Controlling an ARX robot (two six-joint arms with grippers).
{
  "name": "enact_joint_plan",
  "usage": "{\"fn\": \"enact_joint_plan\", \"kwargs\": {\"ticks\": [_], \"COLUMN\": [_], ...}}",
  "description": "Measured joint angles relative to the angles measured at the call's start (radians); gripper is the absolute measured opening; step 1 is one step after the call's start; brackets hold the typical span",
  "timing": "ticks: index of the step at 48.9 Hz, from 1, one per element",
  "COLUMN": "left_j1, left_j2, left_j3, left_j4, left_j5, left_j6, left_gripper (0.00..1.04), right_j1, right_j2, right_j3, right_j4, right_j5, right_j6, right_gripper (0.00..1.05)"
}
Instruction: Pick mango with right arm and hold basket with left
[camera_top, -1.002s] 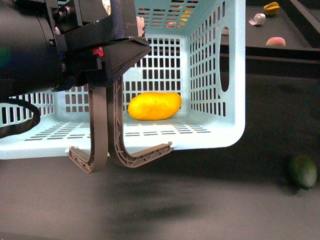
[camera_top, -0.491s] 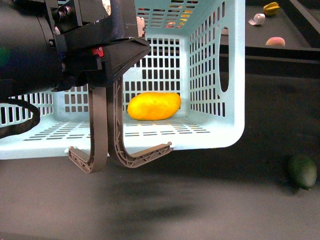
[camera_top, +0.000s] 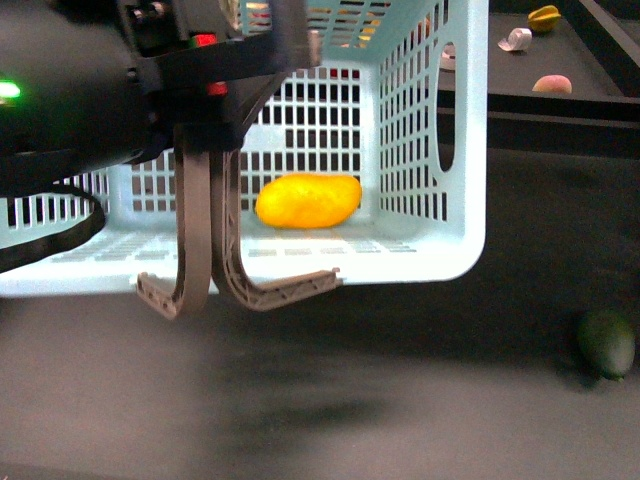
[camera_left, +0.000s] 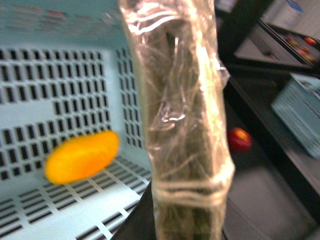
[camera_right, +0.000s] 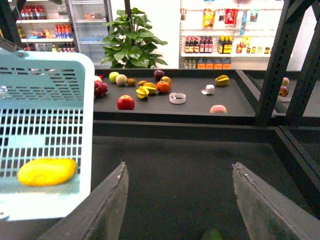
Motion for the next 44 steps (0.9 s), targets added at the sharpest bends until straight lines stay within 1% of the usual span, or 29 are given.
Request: {"fn": "enact_joint_plan", "kwargs": {"ticks": [1,3,4,5,6,8,9,11,12,15,19,23,25,30,36,44], "left_j1": [-0.003,-0.008,-0.008,-0.005,-0.002,0.009,0.013,0.027,0.031,0.058,0.113,0.173,0.191,0.219,0.253,0.308], "left_j2": [0.008,0.035,0.042,0.059,0.064,0.083,0.089,0.11,0.115,0.149,0.209,0.275,0.297,0.336,0.385,0.465], "left_j3": [0.005,0.037,0.047,0.08,0.09,0.13,0.14,0.179,0.188,0.254,0.36,0.462,0.495,0.552,0.632,0.701], "left_j4": [0.002,-0.009,-0.015,-0.033,-0.044,-0.075,-0.084,-0.118,-0.126,-0.193,-0.305,-0.415,-0.449,-0.487,-0.518,-0.542], "left_j5": [-0.012,-0.119,-0.138,-0.184,-0.206,-0.251,-0.26,-0.284,-0.296,-0.344,-0.393,-0.415,-0.414,-0.418,-0.45,-0.458], "left_j6": [0.009,0.029,0.029,0.023,0.014,-0.015,-0.031,-0.067,-0.078,-0.179,-0.361,-0.572,-0.649,-0.808,-0.989,-1.099], "left_gripper": [0.09,0.09,0.09,0.09,0.09,0.09,0.09,0.08,0.08,0.08,0.08,0.08,0.08,0.08,0.08,0.08], "right_j1": [0.0,0.0,0.0,0.0,0.0,0.0,0.0,0.0,0.0,0.0,0.0,0.0,0.0,0.0,0.0,0.0], "right_j2": [0.0,-0.001,-0.001,-0.001,-0.001,-0.001,-0.001,-0.001,-0.001,-0.001,-0.001,-0.001,-0.001,-0.001,-0.001,-0.001], "right_j3": [0.0,0.0,0.0,0.0,0.0,0.0,0.0,0.0,0.0,0.0,0.0,0.0,0.0,0.0,0.0,0.0], "right_j4": [0.0,0.0,0.0,0.0,0.0,0.0,0.0,0.0,0.0,0.0,0.0,0.0,0.0,0.0,0.0,0.0], "right_j5": [0.0,-0.003,-0.002,-0.001,-0.002,-0.001,-0.001,-0.001,0.0,-0.001,-0.001,-0.001,-0.001,-0.001,-0.001,-0.001], "right_j6": [0.0,0.0,0.0,0.0,0.0,0.0,0.0,0.0,0.001,0.001,0.0,0.0,0.0,0.0,0.0,0.0], "right_gripper": [0.66,0.73,0.75,0.8,0.82,0.89,0.91,0.98,0.98,0.96,0.97,0.97,0.97,0.97,0.97,0.97]}}
